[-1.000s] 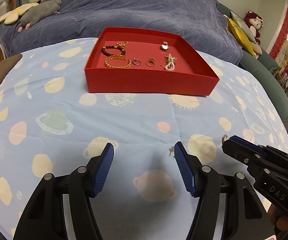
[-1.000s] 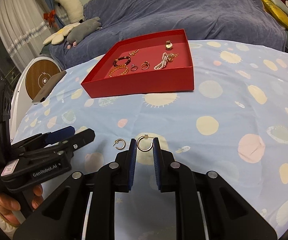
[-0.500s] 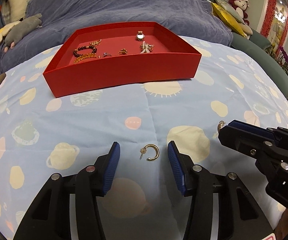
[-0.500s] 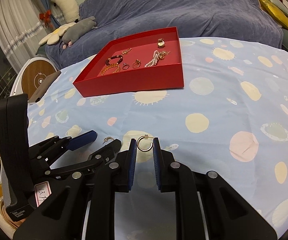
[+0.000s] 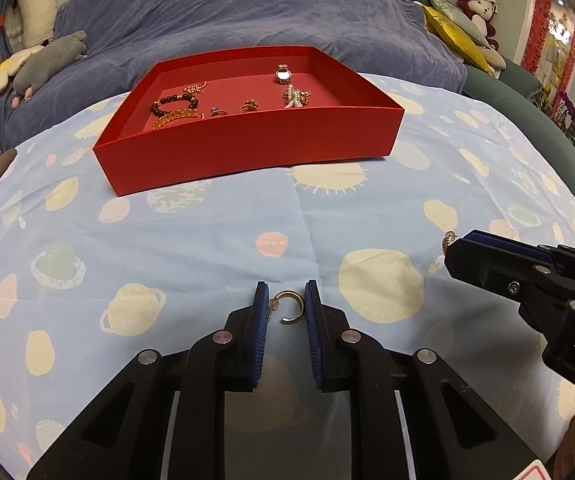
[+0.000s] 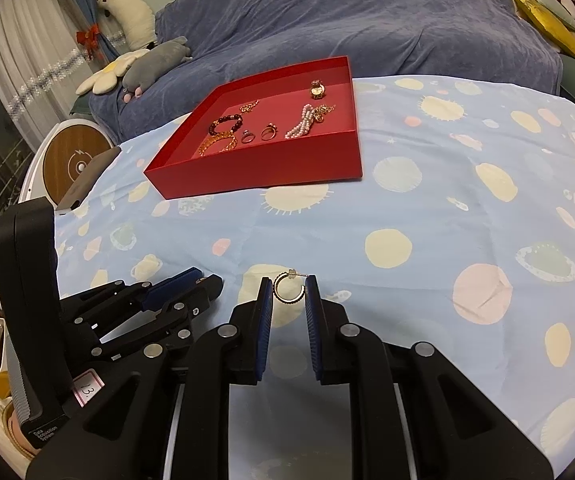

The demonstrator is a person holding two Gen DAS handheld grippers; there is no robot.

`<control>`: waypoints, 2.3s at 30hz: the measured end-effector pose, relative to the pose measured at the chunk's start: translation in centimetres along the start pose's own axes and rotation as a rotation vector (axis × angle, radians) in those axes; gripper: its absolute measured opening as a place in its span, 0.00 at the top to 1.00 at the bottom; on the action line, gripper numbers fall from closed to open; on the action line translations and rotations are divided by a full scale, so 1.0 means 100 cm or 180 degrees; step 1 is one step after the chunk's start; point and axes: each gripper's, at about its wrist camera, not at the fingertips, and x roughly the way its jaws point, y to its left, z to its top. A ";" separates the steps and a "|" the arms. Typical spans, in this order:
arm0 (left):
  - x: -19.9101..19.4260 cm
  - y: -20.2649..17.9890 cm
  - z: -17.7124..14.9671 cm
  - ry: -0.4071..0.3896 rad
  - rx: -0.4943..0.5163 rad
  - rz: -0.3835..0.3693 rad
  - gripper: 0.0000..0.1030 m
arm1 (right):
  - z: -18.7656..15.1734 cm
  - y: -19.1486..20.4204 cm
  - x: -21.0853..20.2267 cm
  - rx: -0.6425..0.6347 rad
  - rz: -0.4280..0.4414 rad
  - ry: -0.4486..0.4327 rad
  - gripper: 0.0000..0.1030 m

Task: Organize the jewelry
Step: 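Close the left gripper on the other gold hoop earring, then carry both hoop earrings over the red box while both grippers open to drop them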

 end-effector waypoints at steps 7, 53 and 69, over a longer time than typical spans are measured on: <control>-0.020 0.015 0.008 -0.0112 -0.0200 -0.0066 0.85 | 0.003 0.004 -0.003 -0.0012 0.0046 -0.0038 0.85; 0.094 0.074 0.204 -0.0111 -0.0415 0.0088 0.82 | 0.203 -0.004 0.148 -0.0077 0.0038 0.0100 0.85; 0.065 0.075 0.189 -0.0228 -0.0455 0.0235 0.62 | 0.193 0.007 0.107 -0.0133 0.0029 -0.0041 0.70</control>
